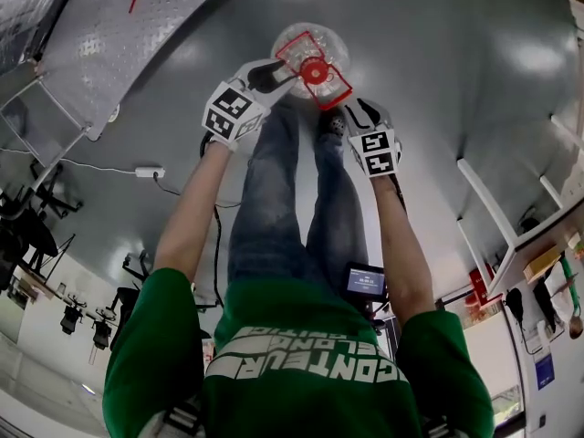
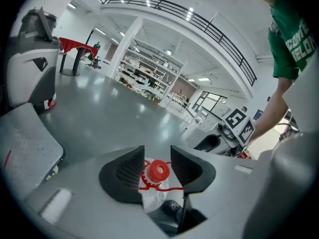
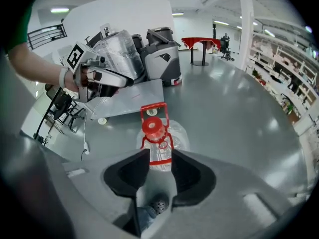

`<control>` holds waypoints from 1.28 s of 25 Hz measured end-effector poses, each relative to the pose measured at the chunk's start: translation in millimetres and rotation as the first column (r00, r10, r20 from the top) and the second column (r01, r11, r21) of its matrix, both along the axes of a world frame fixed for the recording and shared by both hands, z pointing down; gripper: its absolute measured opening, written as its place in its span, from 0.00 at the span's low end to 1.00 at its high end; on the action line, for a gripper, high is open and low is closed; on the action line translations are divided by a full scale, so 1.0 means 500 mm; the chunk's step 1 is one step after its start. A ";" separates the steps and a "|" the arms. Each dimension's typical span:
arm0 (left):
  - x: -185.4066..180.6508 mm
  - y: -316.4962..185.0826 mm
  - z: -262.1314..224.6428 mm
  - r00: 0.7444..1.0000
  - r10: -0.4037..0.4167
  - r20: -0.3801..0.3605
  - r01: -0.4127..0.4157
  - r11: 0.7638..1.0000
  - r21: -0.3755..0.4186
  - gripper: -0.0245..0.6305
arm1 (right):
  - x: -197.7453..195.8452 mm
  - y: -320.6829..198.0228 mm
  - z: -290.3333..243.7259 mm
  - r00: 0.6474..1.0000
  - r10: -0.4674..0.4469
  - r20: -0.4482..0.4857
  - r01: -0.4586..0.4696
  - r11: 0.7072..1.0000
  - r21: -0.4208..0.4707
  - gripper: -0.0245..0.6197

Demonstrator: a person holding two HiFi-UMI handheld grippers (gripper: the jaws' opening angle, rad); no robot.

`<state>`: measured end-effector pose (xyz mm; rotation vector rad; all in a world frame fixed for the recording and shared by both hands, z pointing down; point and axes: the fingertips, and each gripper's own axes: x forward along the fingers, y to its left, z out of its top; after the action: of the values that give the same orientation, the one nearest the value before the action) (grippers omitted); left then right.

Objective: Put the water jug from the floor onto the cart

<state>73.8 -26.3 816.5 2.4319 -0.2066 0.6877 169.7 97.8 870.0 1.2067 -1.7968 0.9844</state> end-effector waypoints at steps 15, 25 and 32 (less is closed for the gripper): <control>0.012 -0.079 0.180 0.969 0.097 0.226 -0.077 0.993 -0.093 0.37 | 0.005 0.009 0.130 0.966 0.240 -0.097 -0.255 0.947 -0.195 0.31; 0.048 -0.057 0.242 0.930 0.205 0.305 -0.164 0.974 -0.154 0.34 | 0.006 0.033 0.176 0.832 0.555 0.026 -0.519 0.793 -0.318 0.31; 0.054 -0.047 0.277 0.895 0.286 0.343 -0.232 0.954 -0.191 0.19 | -0.020 0.043 0.206 0.754 0.655 0.053 -0.590 0.710 -0.384 0.31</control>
<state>100.6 -50.0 954.7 2.1921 0.0258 1.2372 159.7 119.1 973.2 1.5681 -1.2480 1.7762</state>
